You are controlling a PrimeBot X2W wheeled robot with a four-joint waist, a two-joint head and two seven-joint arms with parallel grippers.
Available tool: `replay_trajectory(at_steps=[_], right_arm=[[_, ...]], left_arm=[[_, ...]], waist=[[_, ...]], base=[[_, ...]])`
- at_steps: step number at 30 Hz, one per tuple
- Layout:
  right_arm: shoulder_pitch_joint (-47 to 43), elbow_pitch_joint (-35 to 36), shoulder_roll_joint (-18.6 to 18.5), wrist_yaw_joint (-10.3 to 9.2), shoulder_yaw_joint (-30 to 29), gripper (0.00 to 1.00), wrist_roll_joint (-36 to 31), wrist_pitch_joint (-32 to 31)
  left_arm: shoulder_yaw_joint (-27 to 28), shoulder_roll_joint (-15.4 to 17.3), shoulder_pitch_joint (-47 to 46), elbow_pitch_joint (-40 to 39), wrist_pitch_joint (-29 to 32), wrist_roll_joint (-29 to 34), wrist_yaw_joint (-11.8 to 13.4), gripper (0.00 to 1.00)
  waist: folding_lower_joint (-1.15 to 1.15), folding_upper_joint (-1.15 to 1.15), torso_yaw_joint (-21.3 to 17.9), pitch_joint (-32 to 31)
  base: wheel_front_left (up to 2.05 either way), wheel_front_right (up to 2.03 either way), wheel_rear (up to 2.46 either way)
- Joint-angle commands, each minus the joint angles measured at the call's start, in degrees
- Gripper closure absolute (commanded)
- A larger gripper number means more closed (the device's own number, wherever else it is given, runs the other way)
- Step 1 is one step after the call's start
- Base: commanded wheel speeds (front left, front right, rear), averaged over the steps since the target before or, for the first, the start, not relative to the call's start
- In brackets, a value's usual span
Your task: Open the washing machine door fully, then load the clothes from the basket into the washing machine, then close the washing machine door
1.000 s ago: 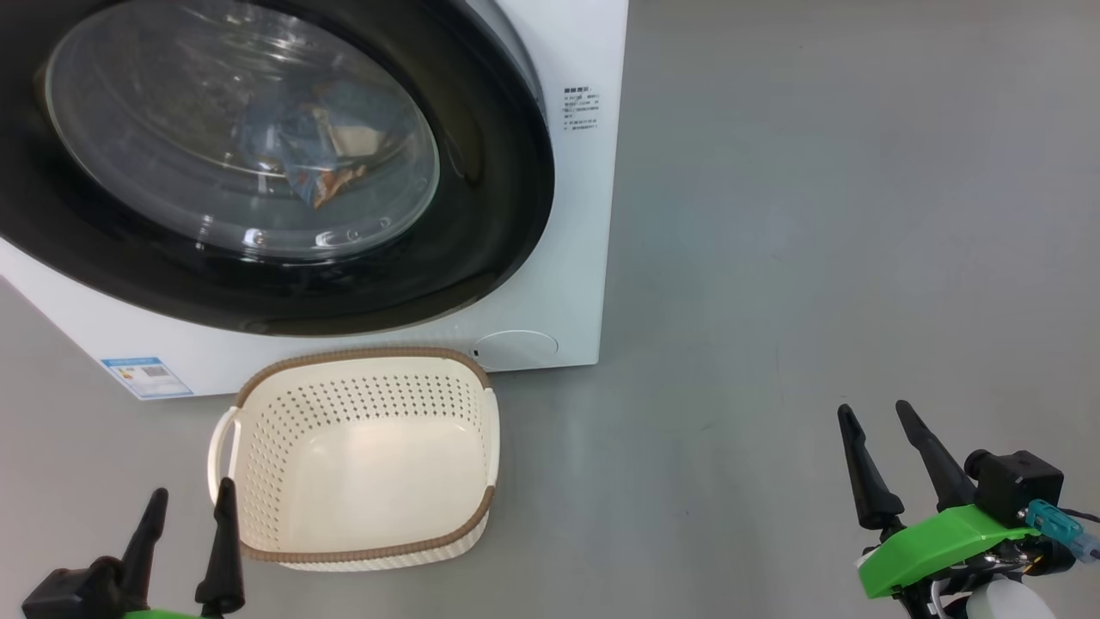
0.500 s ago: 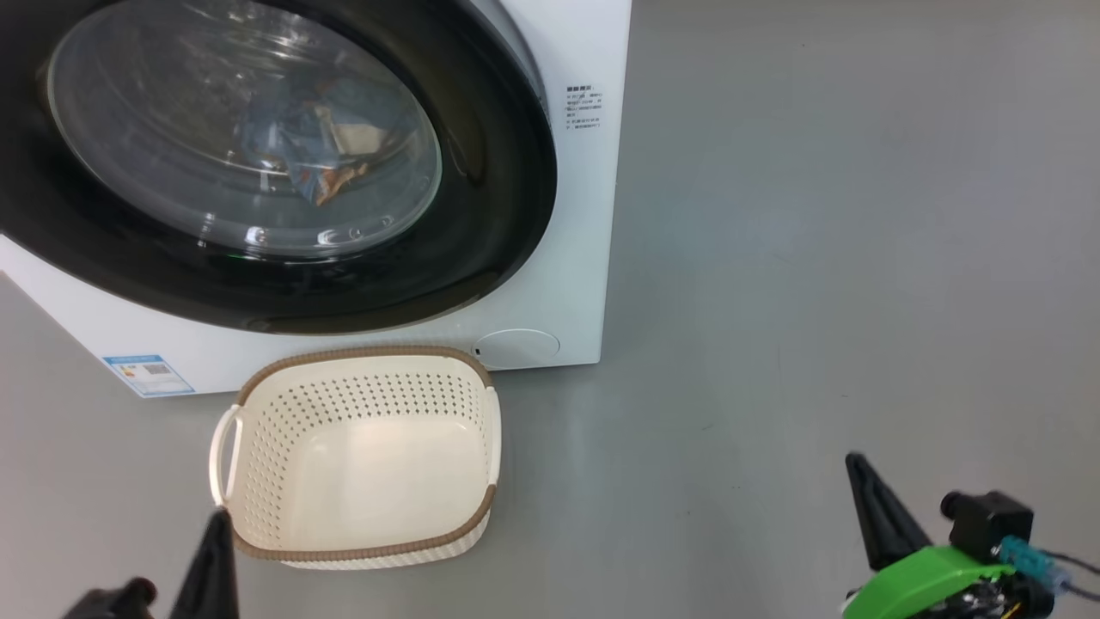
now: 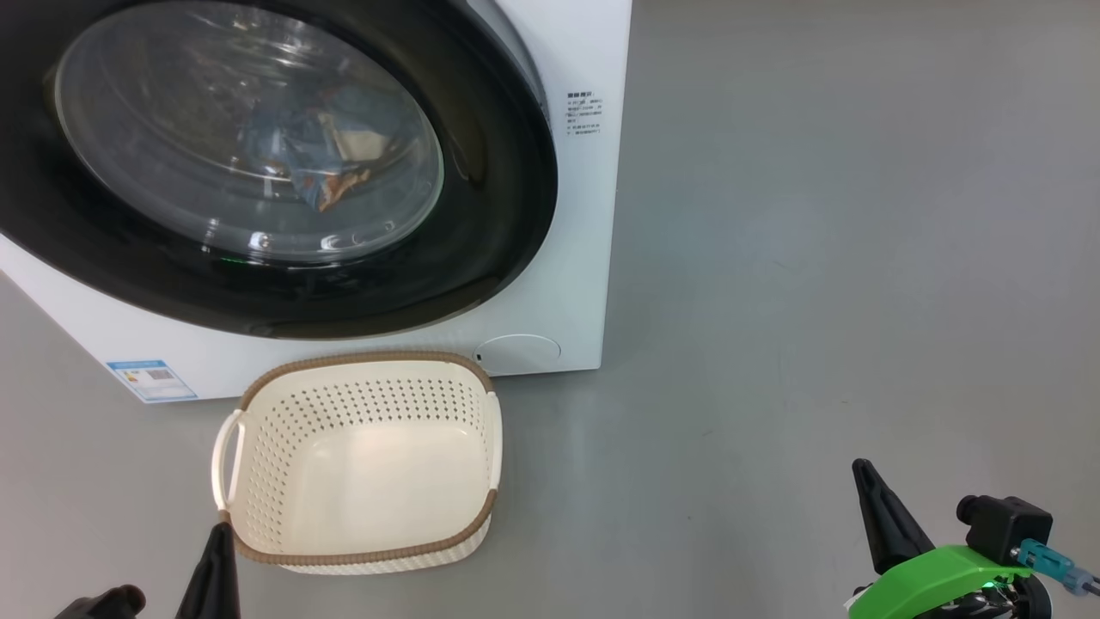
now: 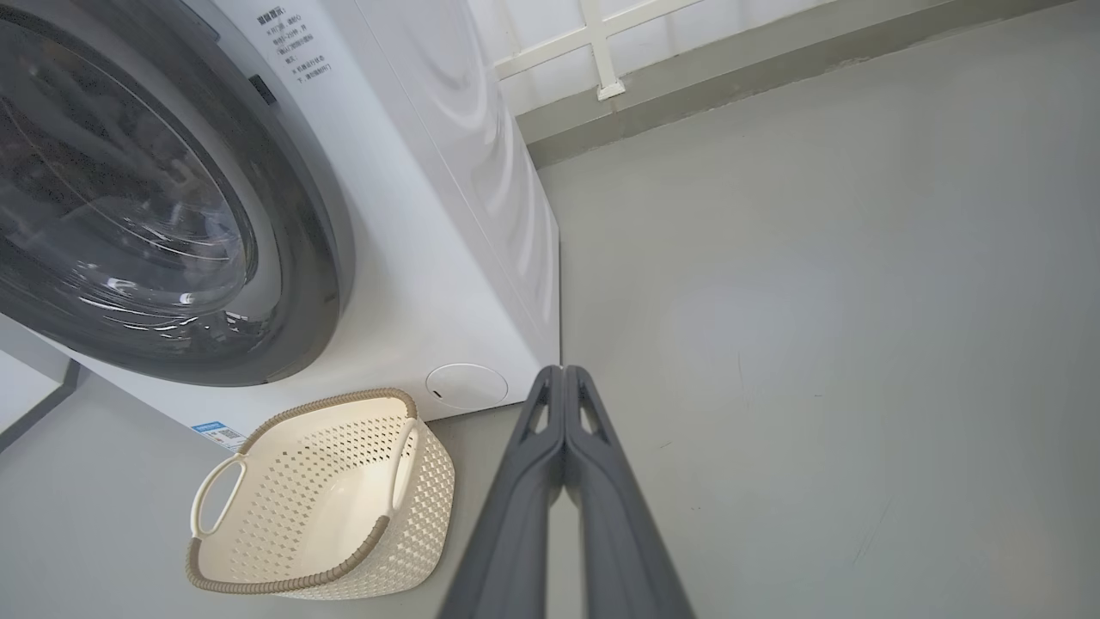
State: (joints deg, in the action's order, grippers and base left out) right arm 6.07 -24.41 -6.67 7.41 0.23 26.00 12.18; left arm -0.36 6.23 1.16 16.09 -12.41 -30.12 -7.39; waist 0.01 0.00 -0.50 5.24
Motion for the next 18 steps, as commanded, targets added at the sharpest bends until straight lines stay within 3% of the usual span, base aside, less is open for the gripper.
replay_trajectory(at_steps=[1,18], right_arm=[[1.0,1.7,-0.2,0.01,-0.4,1.00,2.0,-0.2],[0.9,3.0,0.4,0.02,-1.3,1.00,11.4,-2.9]], left_arm=[[0.9,0.7,-1.4,-1.2,0.4,-1.3,0.0,1.00],[1.7,0.2,-2.3,-1.3,3.0,-10.3,0.0,1.00]], waist=[[-0.01,0.00,0.0,-0.1],[-0.01,0.00,0.1,-0.8]], base=[[0.00,0.00,0.00],[0.00,0.00,0.00]])
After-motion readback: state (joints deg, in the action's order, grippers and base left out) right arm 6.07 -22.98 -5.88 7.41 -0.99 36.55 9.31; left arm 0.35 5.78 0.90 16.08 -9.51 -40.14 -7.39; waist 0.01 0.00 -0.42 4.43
